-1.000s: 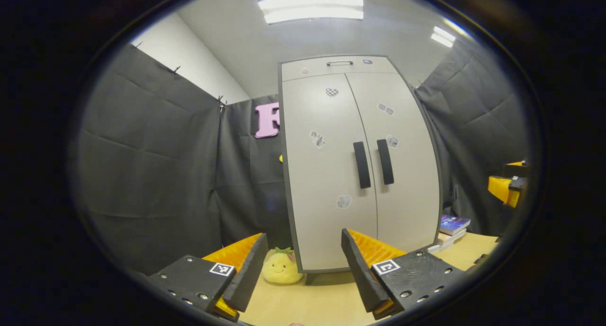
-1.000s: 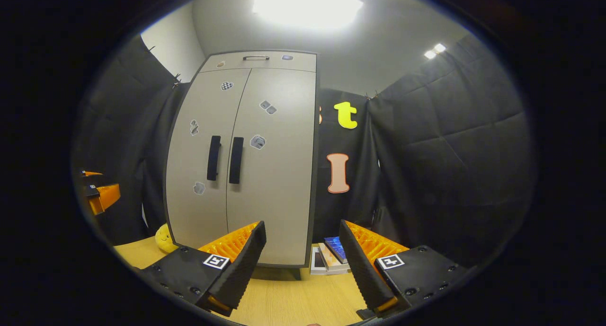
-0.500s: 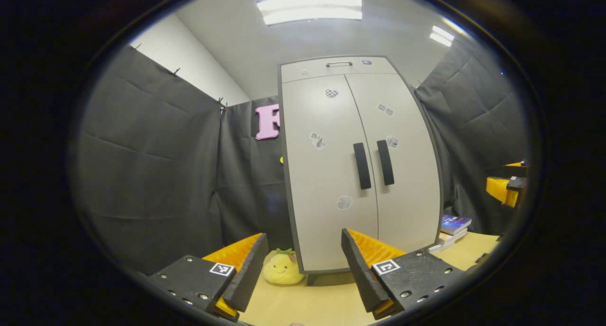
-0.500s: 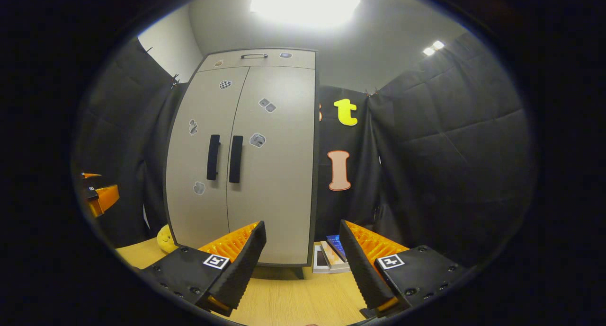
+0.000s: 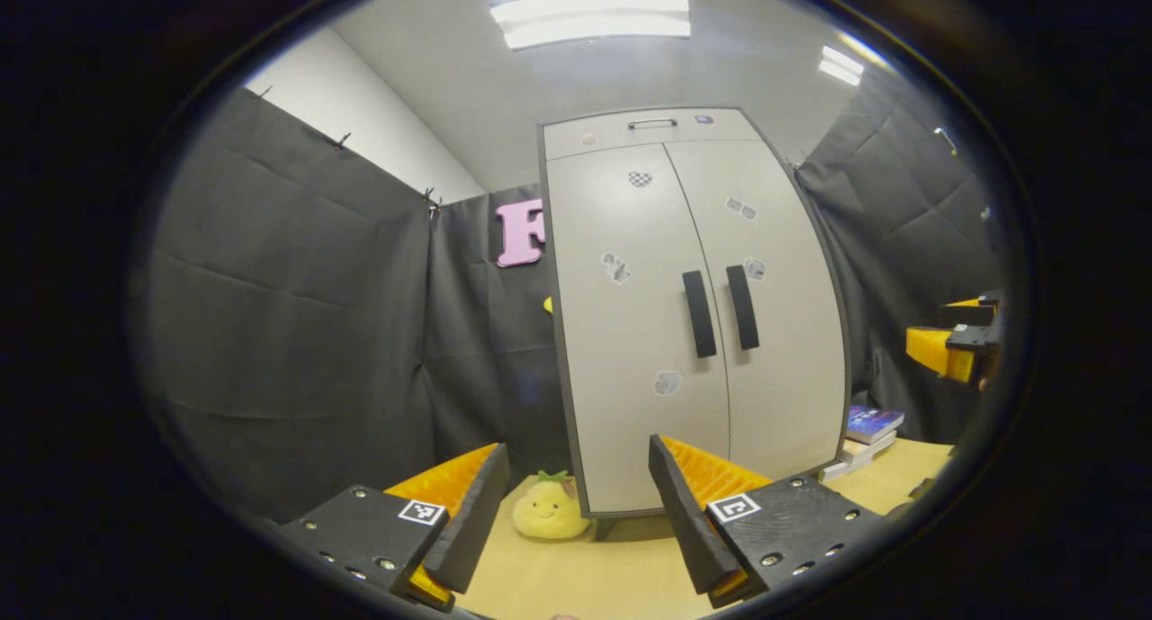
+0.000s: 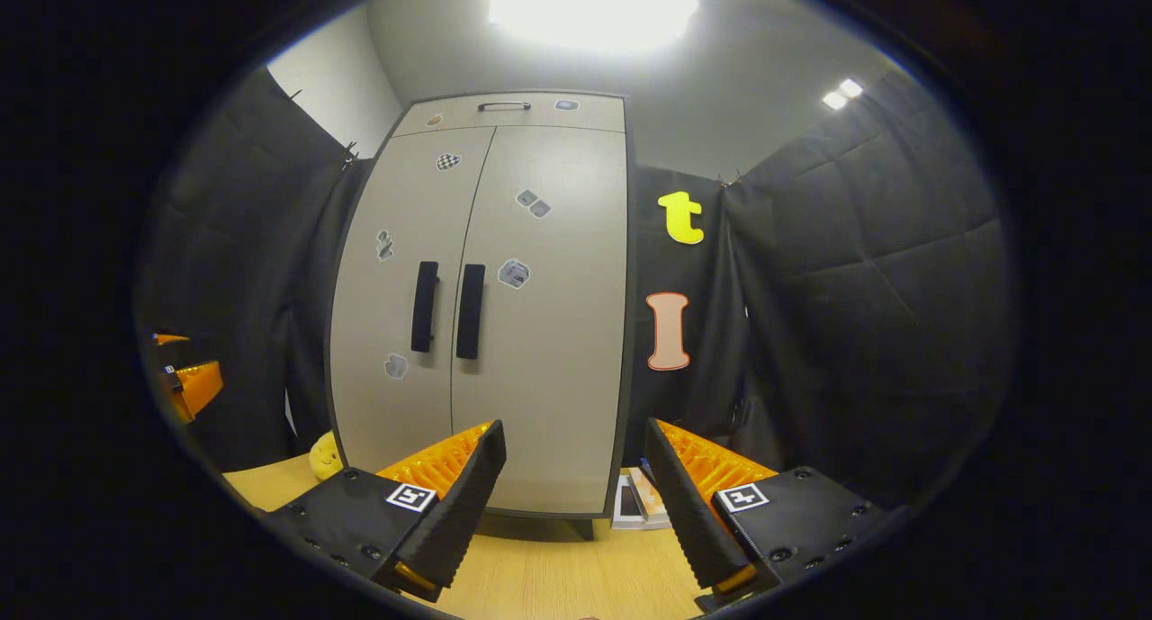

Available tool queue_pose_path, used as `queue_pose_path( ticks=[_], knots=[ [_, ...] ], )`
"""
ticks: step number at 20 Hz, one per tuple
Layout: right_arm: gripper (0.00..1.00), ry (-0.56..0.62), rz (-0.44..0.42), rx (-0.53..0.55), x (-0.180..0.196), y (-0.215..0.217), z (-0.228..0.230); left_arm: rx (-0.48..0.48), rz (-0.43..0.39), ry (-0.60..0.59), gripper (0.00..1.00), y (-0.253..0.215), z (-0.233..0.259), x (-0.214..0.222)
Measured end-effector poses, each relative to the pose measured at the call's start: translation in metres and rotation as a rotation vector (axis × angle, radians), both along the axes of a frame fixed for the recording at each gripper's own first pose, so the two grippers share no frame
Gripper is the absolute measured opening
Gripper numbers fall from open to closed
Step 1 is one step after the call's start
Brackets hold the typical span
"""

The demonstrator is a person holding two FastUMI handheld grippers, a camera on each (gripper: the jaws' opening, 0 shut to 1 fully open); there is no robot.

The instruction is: Open the right door of the double-door shoe cabinet with the right hand, and open the left door with the left hand.

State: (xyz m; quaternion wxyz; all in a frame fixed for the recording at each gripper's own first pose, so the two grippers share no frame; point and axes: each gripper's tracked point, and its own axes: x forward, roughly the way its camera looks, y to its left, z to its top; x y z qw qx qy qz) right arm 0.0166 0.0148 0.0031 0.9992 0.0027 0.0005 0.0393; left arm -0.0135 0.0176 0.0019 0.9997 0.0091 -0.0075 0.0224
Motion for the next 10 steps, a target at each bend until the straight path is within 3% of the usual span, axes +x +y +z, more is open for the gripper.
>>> queue_pose_path(
  ticks=[4,10],
  knots=[
    [0.97,-0.006,0.023,-0.004,0.007,0.003,0.003,0.008,0.026,0.006,0.9,0.012,-0.003,-0.01],
    [0.98,-0.007,0.054,-0.01,0.063,0.035,0.031,0.016,0.064,0.011,0.91,0.029,-0.005,-0.02]
  ],
)
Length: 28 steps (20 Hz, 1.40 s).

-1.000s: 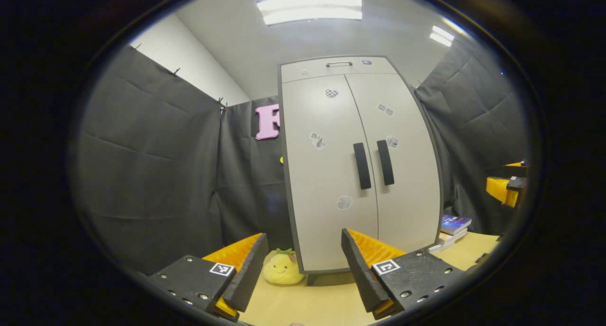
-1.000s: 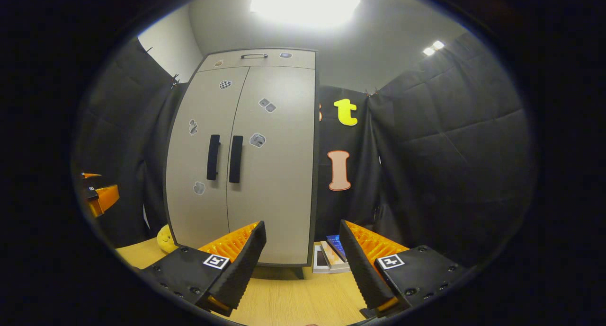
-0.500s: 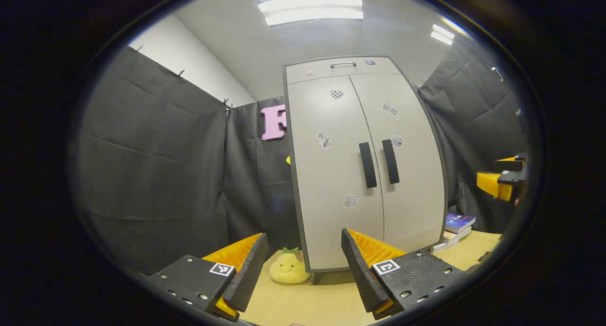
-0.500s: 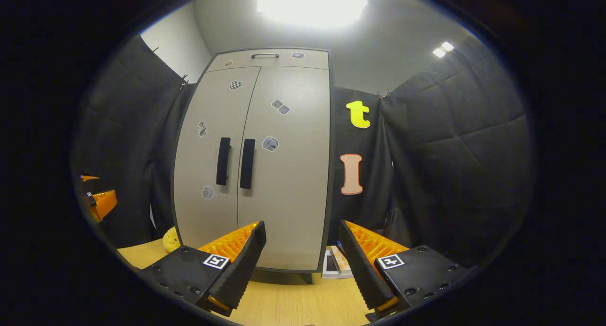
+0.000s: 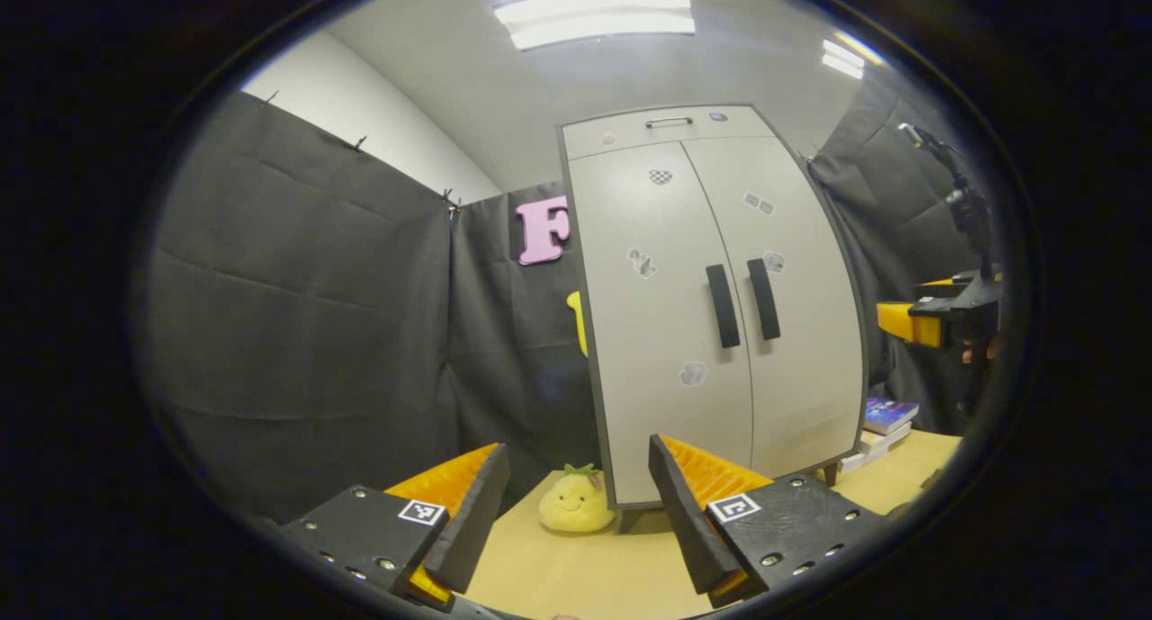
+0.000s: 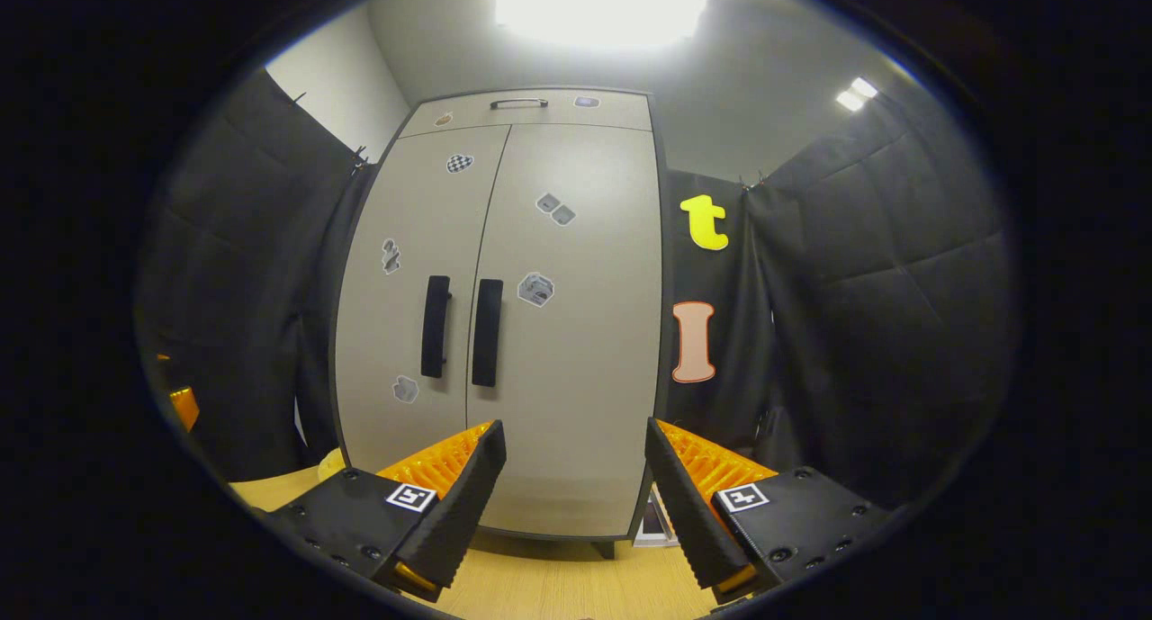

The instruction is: Open the right door of the double-door shoe cabinet with the right hand, and open the left door with the left hand.

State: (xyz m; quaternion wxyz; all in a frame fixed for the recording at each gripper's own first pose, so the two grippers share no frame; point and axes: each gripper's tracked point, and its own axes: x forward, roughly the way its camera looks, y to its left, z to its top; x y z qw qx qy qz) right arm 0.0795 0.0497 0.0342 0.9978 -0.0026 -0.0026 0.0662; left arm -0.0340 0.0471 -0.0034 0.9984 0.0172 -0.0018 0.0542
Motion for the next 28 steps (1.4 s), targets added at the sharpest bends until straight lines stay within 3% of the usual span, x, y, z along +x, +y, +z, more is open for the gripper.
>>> queue_pose_path(
  ticks=[28],
  knots=[
    [0.98,0.036,0.111,0.022,0.13,0.106,0.044,0.01,0.148,0.037,0.91,0.047,-0.018,-0.016]
  ],
)
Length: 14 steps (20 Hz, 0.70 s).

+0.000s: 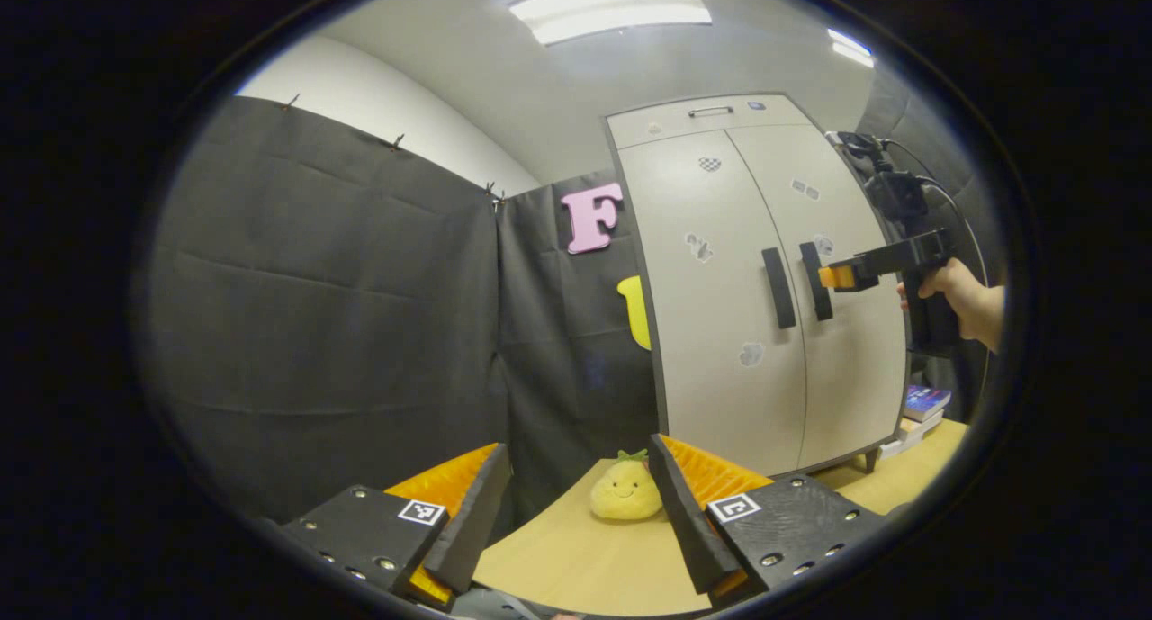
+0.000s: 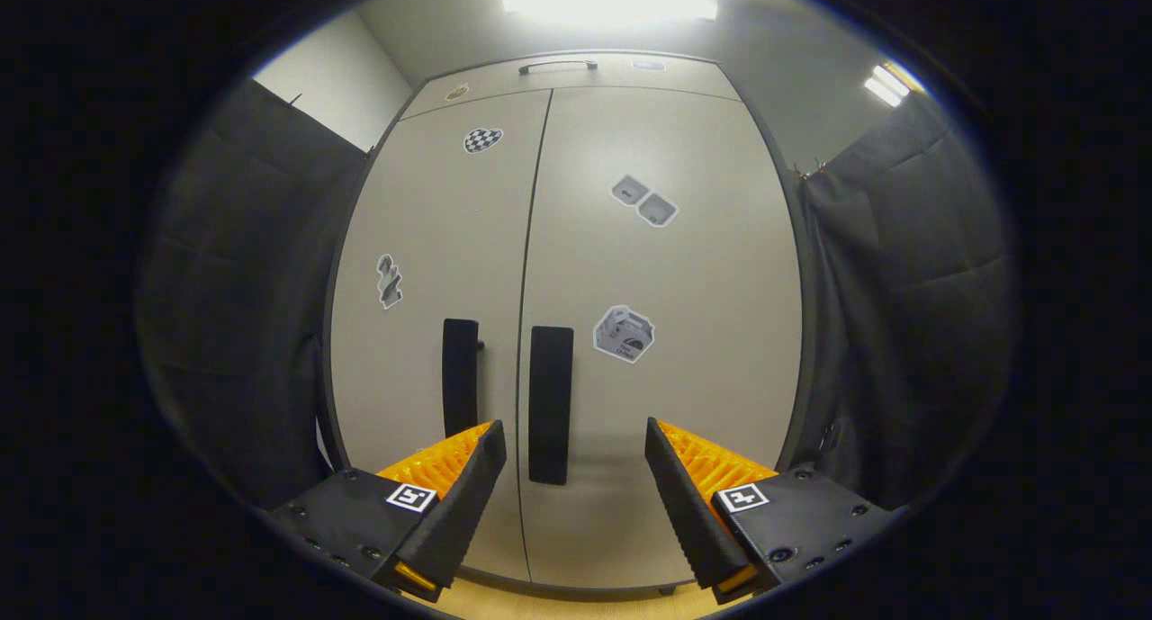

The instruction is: Open the right door of the double-door shoe cabinet with the right hand, and open the left door with the left hand.

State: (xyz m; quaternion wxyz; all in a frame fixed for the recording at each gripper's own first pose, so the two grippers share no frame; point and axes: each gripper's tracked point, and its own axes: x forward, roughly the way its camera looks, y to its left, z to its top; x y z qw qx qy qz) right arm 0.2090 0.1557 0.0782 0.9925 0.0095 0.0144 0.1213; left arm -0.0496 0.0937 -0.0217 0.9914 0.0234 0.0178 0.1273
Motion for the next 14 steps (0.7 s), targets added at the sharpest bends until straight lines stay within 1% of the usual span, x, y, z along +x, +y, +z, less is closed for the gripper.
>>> queue_pose_path(
  ticks=[5,10,12,13,14],
  knots=[
    [0.97,0.044,-0.001,0.013,0.024,0.012,-0.006,-0.005,0.021,0.013,0.89,0.007,-0.006,-0.001],
    [0.98,0.083,-0.003,-0.018,0.045,0.02,-0.015,-0.005,0.04,0.02,0.89,0.012,-0.01,-0.003],
    [0.94,0.095,0.0,-0.015,0.05,0.024,-0.018,-0.006,0.046,0.021,0.9,0.014,-0.012,-0.005],
    [0.87,0.102,-0.004,-0.011,0.052,0.025,-0.019,-0.006,0.048,0.022,0.9,0.016,-0.013,-0.007],
    [0.84,0.11,-0.008,-0.008,0.054,0.026,-0.02,-0.006,0.049,0.023,0.9,0.019,-0.013,-0.01]
  ],
)
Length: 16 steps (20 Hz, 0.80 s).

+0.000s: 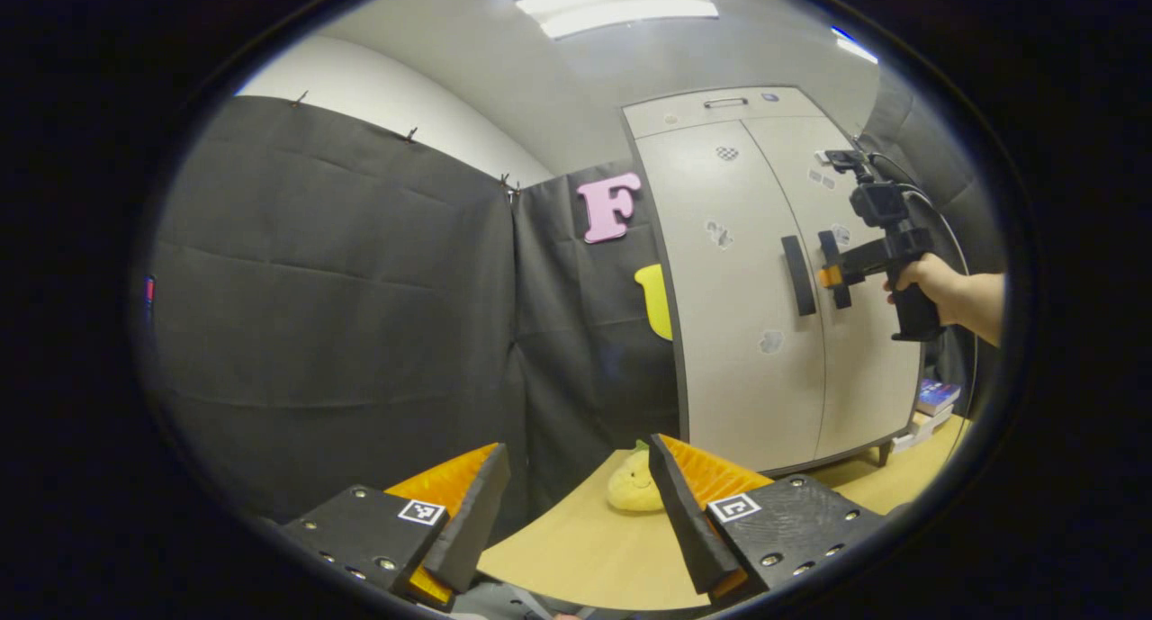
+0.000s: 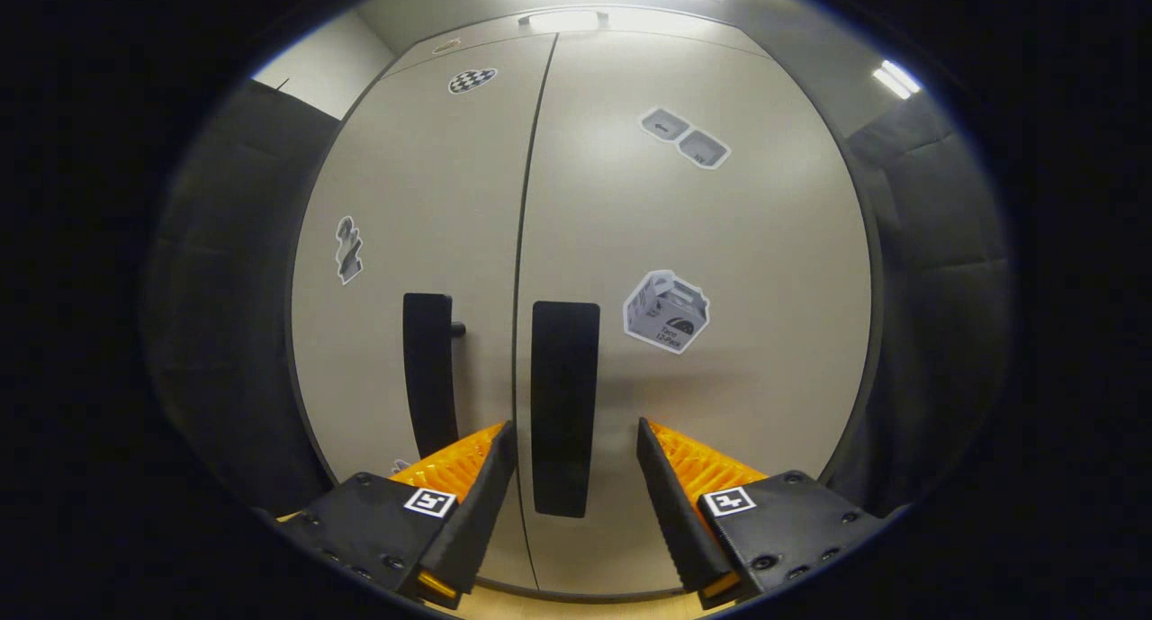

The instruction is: Open the right door of the double-door shoe cabinet with the right hand, and open the left door with the left hand.

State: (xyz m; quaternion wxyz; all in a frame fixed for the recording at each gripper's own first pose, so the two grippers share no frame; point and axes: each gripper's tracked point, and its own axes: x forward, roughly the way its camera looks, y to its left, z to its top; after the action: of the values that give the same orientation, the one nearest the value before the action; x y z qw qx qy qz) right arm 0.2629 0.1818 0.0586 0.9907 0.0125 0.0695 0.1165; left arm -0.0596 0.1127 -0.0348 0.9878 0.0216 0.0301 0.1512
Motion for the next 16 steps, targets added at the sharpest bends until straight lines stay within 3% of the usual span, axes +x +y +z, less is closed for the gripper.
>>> queue_pose_path(
  ticks=[1,3,4,6,9,11,16],
  knots=[
    [0.73,0.006,-0.005,0.005,0.002,0.002,0.0,0.0,0.002,0.001,0.9,0.002,-0.003,-0.001],
    [0.64,0.017,-0.015,0.012,0.007,0.004,0.0,0.0,0.003,0.003,0.9,0.003,-0.003,-0.002],
    [0.66,0.035,-0.016,0.004,0.008,0.004,-0.002,0.0,0.005,0.004,0.89,0.003,-0.004,-0.002],
    [0.38,0.046,-0.024,0.015,0.01,0.008,-0.002,-0.001,0.006,0.008,0.89,0.005,-0.005,0.0],
    [0.33,0.075,-0.037,-0.003,0.009,0.006,-0.003,-0.01,0.007,0.014,0.89,0.007,-0.007,0.001],
    [0.13,0.104,-0.031,0.004,0.01,0.006,-0.004,-0.015,0.002,0.016,0.91,0.008,-0.007,0.002],
    [0.05,0.099,0.02,0.011,-0.004,0.006,-0.003,-0.025,-0.028,-0.024,0.91,0.005,0.009,0.0]
  ],
)
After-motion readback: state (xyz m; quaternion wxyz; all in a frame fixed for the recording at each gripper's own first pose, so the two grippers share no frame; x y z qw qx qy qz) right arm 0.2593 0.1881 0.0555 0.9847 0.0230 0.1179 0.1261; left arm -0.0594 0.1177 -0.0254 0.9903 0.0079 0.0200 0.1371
